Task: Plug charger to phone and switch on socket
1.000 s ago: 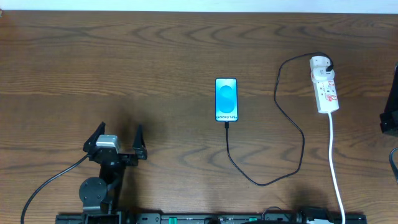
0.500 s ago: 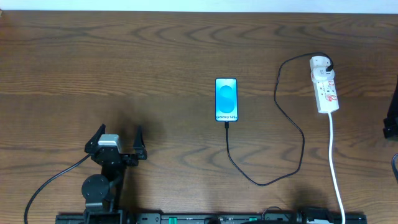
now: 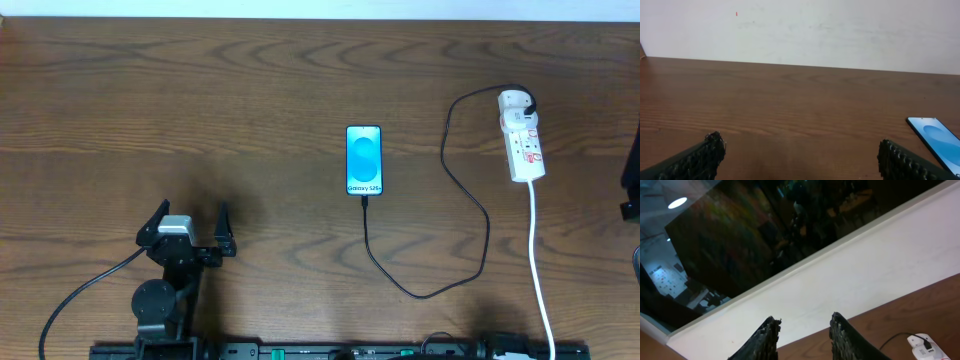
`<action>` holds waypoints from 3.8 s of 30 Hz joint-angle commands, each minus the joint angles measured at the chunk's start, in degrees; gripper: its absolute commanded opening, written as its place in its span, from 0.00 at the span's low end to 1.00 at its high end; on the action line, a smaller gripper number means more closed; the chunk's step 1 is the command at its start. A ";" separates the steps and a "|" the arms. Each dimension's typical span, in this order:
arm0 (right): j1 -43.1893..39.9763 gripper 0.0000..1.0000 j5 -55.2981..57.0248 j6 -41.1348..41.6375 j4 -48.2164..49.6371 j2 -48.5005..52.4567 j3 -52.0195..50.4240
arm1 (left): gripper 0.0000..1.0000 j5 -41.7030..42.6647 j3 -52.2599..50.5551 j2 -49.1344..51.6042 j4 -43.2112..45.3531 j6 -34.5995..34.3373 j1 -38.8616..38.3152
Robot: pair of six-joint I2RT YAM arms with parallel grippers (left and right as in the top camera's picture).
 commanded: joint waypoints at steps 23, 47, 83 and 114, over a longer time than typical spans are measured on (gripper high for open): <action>0.31 0.33 -0.68 1.75 -0.72 -0.39 0.11 | 0.99 0.31 -0.66 -0.81 -2.38 0.55 0.72; 0.31 0.32 -0.68 1.75 -0.59 -1.64 0.11 | 1.00 -5.03 -0.66 -0.81 -2.82 -6.58 0.72; 0.31 0.99 -0.63 1.95 0.46 -3.45 0.11 | 1.00 -4.81 -0.66 -0.81 -2.95 -2.03 0.72; 0.24 0.99 18.01 -13.55 -23.87 -17.35 -24.24 | 1.00 -4.81 -0.66 -0.81 -2.95 -2.01 0.72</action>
